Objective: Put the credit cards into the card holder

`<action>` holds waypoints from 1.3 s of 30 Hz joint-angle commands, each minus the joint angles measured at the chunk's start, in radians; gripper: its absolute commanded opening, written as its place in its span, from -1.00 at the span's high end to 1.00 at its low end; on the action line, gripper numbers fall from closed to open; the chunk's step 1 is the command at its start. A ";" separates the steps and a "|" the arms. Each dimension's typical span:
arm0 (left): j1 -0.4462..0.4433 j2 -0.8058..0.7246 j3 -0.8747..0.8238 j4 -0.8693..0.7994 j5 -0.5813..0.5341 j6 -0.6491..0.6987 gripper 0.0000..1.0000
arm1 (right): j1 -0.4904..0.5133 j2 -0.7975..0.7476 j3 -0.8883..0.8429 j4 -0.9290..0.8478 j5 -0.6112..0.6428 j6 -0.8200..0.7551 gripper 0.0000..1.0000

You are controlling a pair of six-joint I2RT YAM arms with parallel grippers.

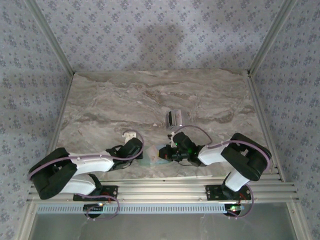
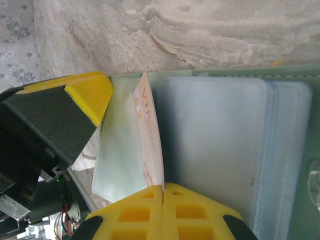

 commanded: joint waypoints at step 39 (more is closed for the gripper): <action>-0.066 -0.180 -0.026 -0.325 0.105 0.011 0.42 | 0.157 0.002 0.001 -0.110 0.296 0.099 1.00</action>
